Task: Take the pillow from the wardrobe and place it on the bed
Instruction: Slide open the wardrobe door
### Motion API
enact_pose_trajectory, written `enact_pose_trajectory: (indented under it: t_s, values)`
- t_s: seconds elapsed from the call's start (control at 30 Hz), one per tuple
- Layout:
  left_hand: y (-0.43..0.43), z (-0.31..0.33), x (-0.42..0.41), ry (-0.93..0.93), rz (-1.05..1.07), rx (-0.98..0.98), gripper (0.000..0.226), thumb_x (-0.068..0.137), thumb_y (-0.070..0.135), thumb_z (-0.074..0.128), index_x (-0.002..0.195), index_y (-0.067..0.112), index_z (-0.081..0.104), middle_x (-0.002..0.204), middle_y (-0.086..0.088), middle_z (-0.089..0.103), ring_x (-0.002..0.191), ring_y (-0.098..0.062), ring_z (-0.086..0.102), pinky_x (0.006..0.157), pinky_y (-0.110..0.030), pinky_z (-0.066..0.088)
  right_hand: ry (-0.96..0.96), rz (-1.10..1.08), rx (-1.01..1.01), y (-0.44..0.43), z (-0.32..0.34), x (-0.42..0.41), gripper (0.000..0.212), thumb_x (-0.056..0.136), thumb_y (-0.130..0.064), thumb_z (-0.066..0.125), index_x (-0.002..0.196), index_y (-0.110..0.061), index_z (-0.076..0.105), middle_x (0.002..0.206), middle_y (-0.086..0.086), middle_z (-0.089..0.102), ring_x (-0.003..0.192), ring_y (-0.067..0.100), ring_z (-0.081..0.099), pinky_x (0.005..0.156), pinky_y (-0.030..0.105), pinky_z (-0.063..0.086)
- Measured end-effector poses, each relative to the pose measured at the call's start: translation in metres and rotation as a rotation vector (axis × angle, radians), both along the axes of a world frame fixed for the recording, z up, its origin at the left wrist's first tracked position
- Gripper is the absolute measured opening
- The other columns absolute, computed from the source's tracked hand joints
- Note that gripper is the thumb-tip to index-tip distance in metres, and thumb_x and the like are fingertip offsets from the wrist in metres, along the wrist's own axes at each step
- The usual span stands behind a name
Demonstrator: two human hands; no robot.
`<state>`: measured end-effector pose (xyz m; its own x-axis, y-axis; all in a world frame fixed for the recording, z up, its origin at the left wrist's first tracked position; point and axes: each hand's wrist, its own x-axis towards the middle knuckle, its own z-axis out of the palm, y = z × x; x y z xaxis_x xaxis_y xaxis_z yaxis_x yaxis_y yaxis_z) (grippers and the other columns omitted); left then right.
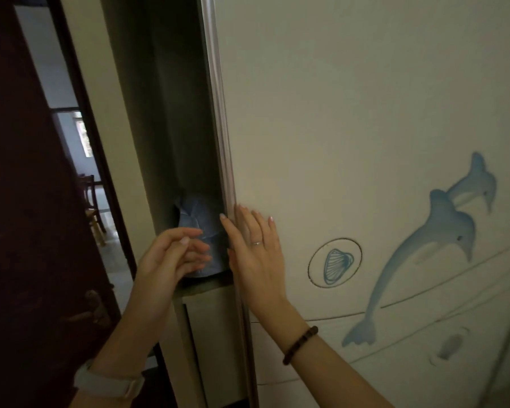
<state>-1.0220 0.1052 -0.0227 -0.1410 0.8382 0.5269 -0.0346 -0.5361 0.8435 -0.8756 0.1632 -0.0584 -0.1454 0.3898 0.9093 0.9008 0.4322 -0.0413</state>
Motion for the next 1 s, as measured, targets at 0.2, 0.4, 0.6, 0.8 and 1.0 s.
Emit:
enact_pose_trajectory:
  t_s: [0.2, 0.4, 0.6, 0.8, 1.0]
  values:
    - [0.018, -0.007, 0.029, -0.016, 0.036, -0.048, 0.028, 0.101, 0.001, 0.039, 0.093, 0.013, 0.063, 0.069, 0.001, 0.074, 0.062, -0.008, 0.071, 0.059, -0.017, 0.056, 0.039, -0.084, 0.036, 0.015, -0.003, 0.055, 0.055, 0.083, -0.009, 0.066, 0.135, -0.018, 0.051, 0.142, 0.013, 0.050, 0.130, 0.033, 0.047, 0.113, 0.049, 0.029]
    - [0.041, -0.004, 0.075, -0.083, 0.079, -0.068, 0.031, 0.102, 0.001, 0.035, 0.092, 0.014, 0.062, 0.065, 0.006, 0.073, 0.061, -0.005, 0.069, 0.060, -0.016, 0.057, 0.056, -0.132, -0.008, 0.035, -0.006, 0.126, 0.060, 0.082, -0.004, 0.063, 0.138, -0.015, 0.047, 0.147, 0.014, 0.043, 0.134, 0.033, 0.041, 0.114, 0.048, 0.027]
    - [0.070, 0.001, 0.136, -0.088, 0.082, -0.055, 0.030, 0.101, 0.004, 0.039, 0.091, 0.016, 0.064, 0.066, 0.005, 0.074, 0.062, -0.006, 0.070, 0.059, -0.016, 0.056, 0.172, -0.051, -0.067, 0.060, -0.004, 0.203, 0.067, 0.077, -0.002, 0.066, 0.139, -0.014, 0.044, 0.150, 0.014, 0.036, 0.138, 0.028, 0.031, 0.115, 0.036, 0.027]
    - [0.094, 0.008, 0.177, -0.123, 0.113, -0.033, 0.029, 0.101, 0.005, 0.040, 0.090, 0.018, 0.064, 0.067, 0.006, 0.074, 0.059, -0.004, 0.070, 0.057, -0.015, 0.055, 0.367, 0.110, -0.095, 0.075, 0.003, 0.267, 0.063, 0.081, -0.003, 0.061, 0.139, -0.020, 0.041, 0.150, 0.013, 0.030, 0.139, 0.025, 0.028, 0.113, 0.035, 0.031]
    - [0.101, 0.010, 0.191, -0.130, 0.190, -0.033, 0.031, 0.101, 0.004, 0.038, 0.089, 0.019, 0.063, 0.066, 0.009, 0.074, 0.058, -0.003, 0.069, 0.058, -0.015, 0.055, 0.661, 0.261, -0.136, 0.083, 0.023, 0.329, 0.066, 0.077, 0.000, 0.062, 0.138, -0.017, 0.043, 0.138, 0.017, 0.038, 0.130, 0.025, 0.034, 0.112, 0.021, 0.025]
